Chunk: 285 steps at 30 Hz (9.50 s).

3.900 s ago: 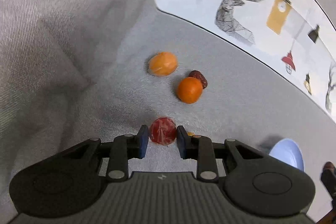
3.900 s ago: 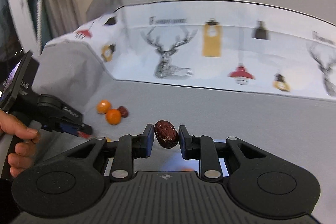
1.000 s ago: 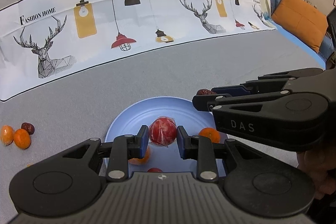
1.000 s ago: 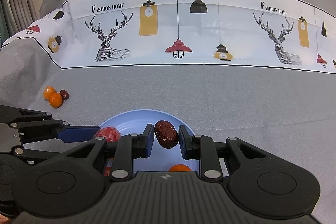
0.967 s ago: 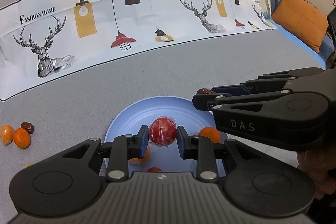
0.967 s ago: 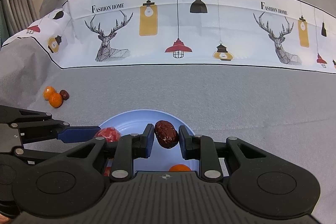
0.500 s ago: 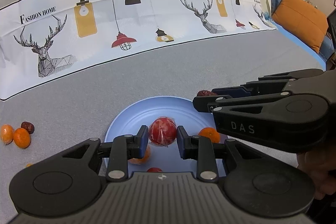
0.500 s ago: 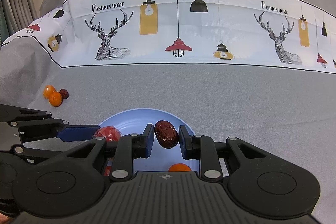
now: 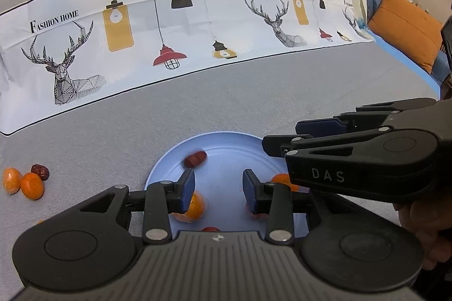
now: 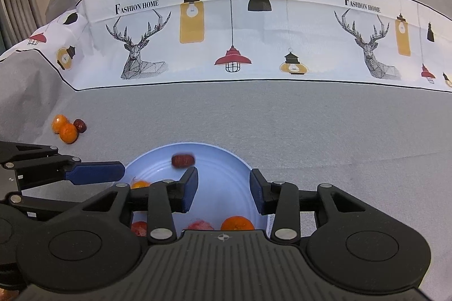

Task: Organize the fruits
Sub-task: 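Open the left tool over the plate while the right tool releases the date, then grasp a mandarin with the left tool while the right tool grasps a small yellow fruit, then carry the mandarin with the left tool while the right tool carries the yellow fruit over the plate, then open the left tool over the plate while the right tool releases the yellow fruit, then grasp a plastic-wrapped orange with the left tool while the right tool grasps a brown date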

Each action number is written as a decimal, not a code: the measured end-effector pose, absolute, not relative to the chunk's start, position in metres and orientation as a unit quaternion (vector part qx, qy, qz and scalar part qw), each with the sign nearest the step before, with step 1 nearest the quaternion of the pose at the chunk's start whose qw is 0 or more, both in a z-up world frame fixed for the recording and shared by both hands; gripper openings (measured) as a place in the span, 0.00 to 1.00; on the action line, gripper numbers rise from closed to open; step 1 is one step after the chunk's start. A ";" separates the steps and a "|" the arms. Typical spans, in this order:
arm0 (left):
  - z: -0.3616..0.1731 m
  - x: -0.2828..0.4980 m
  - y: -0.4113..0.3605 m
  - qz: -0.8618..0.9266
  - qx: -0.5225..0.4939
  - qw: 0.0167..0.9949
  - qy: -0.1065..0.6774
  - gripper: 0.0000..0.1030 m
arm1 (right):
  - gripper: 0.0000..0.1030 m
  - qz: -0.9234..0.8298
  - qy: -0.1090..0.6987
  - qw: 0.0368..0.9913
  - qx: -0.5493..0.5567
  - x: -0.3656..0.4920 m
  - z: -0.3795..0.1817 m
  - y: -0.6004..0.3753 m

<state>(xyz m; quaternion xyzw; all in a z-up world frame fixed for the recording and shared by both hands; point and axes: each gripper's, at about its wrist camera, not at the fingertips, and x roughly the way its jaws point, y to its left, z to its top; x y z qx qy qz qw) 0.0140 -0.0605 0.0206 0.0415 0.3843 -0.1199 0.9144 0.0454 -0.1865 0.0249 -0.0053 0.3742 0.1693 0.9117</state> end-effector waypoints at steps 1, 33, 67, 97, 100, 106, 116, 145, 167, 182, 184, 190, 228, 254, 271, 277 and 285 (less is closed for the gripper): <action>0.021 0.014 -0.060 -0.119 0.041 0.915 0.384 0.40 | 0.41 0.168 0.374 0.912 -0.004 0.046 0.025 -0.187; 0.051 0.021 -0.012 -0.058 -0.036 0.933 0.352 0.17 | 0.34 0.164 0.362 0.918 0.000 0.046 0.024 -0.160; 0.044 0.081 0.201 0.151 -0.260 0.836 0.459 0.18 | 0.19 0.361 0.334 0.871 -0.010 0.021 0.023 -0.036; -0.005 0.125 0.184 0.115 -0.171 0.807 0.553 0.36 | 0.26 0.397 0.408 0.818 -0.081 0.054 -0.026 0.061; 0.003 0.119 0.184 0.119 -0.173 0.811 0.547 0.36 | 0.25 0.380 0.401 0.830 -0.080 0.053 -0.020 0.056; 0.010 0.108 0.177 0.111 -0.175 0.803 0.558 0.36 | 0.25 0.308 0.417 0.853 -0.068 0.071 -0.017 0.040; -0.003 0.116 0.169 0.110 -0.146 0.793 0.581 0.36 | 0.25 0.295 0.433 0.849 -0.073 0.071 -0.023 0.041; 0.077 -0.016 0.061 0.082 -0.127 0.905 0.397 0.34 | 0.25 0.202 0.323 0.924 0.027 0.009 0.067 -0.158; 0.032 0.023 0.022 0.022 -0.108 0.899 0.424 0.34 | 0.25 0.180 0.346 0.920 -0.031 0.031 0.028 -0.174; 0.023 0.024 0.020 0.010 -0.121 0.896 0.427 0.34 | 0.25 0.183 0.345 0.920 -0.031 0.031 0.028 -0.175; 0.023 0.024 0.022 0.011 -0.126 0.896 0.426 0.34 | 0.25 0.182 0.346 0.920 -0.031 0.031 0.028 -0.175; 0.023 0.023 0.025 0.004 -0.138 0.896 0.423 0.35 | 0.25 0.176 0.349 0.920 -0.030 0.032 0.027 -0.174; 0.014 0.017 -0.028 -0.104 -0.059 0.897 0.426 0.35 | 0.25 0.168 0.361 0.916 -0.040 0.034 0.020 -0.169; 0.011 0.020 -0.033 -0.115 -0.056 0.893 0.431 0.40 | 0.28 0.161 0.364 0.917 -0.036 0.037 0.019 -0.170; 0.012 0.019 -0.029 -0.107 -0.058 0.894 0.431 0.41 | 0.34 0.160 0.362 0.918 -0.035 0.036 0.020 -0.170; 0.012 0.020 -0.028 -0.105 -0.058 0.894 0.431 0.41 | 0.34 0.160 0.362 0.918 -0.035 0.036 0.019 -0.170; 0.013 0.021 -0.026 -0.102 -0.061 0.895 0.429 0.40 | 0.34 0.159 0.362 0.918 -0.035 0.036 0.019 -0.170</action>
